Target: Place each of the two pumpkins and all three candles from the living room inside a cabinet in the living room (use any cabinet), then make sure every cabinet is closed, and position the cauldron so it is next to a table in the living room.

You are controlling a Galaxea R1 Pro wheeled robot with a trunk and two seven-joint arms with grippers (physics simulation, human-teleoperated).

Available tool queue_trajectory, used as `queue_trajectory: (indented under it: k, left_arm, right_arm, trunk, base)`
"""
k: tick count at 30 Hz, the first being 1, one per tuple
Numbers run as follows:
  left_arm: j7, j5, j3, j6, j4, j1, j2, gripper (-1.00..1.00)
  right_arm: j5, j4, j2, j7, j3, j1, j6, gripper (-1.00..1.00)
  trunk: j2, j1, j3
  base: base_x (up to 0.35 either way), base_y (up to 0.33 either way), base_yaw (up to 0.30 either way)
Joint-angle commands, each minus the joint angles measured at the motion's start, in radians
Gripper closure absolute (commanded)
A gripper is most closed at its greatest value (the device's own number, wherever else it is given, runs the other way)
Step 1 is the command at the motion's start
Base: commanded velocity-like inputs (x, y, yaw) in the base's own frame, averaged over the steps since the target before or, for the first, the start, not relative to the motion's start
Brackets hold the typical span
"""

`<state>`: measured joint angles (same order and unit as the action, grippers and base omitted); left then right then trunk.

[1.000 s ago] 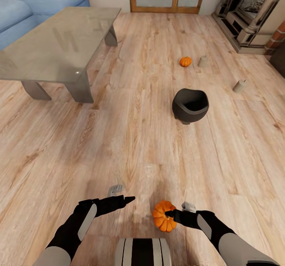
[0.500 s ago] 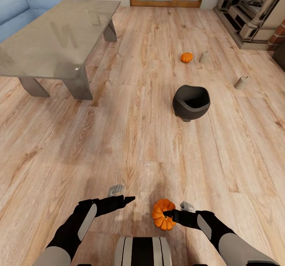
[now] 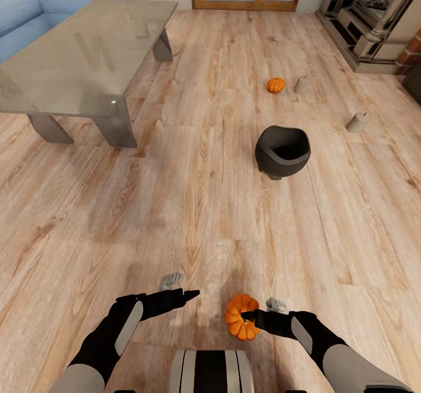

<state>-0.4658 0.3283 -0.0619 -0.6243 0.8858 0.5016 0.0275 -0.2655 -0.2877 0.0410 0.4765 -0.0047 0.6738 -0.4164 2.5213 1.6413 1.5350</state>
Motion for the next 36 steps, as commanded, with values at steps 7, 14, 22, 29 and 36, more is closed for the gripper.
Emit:
queue_trajectory:
  k: [7, 14, 22, 29, 36]
  left_arm:
    - [0.001, 0.006, 0.001, -0.008, 0.001, 0.001, 0.000, -1.00]
    - [0.001, 0.006, 0.002, -0.008, 0.001, 0.001, 0.000, -1.00]
    - [0.001, 0.006, 0.002, -0.007, 0.002, 0.001, 0.000, -1.00]
    - [0.001, 0.006, 0.002, -0.008, 0.002, 0.001, 0.000, -1.00]
    - [0.000, 0.006, 0.004, -0.011, 0.001, 0.001, 0.000, -1.00]
  right_arm:
    - [0.011, -0.001, 0.000, -0.090, -0.001, 0.000, -0.002, 1.00]
    - [0.011, -0.001, 0.000, -0.090, -0.001, 0.000, -0.002, 1.00]
    - [0.011, -0.001, 0.000, -0.090, -0.001, 0.000, -0.001, 1.00]
    - [0.011, -0.001, 0.000, -0.091, -0.001, 0.000, -0.002, 1.00]
    - [0.011, -0.001, 0.000, -0.091, -0.001, 0.000, -0.002, 1.00]
  trunk:
    - [0.000, 0.000, 0.001]
    - [0.000, 0.000, 0.001]
    - [0.000, 0.000, 0.001]
    - [0.000, 0.000, -0.003]
    - [-0.002, -0.004, -0.030]
  base:
    - [0.000, 0.000, 0.000]
    - [0.000, 0.000, 0.000]
    - [0.000, 0.000, 0.000]
    - [0.000, 0.000, 0.000]
    - [0.000, 0.000, 0.000]
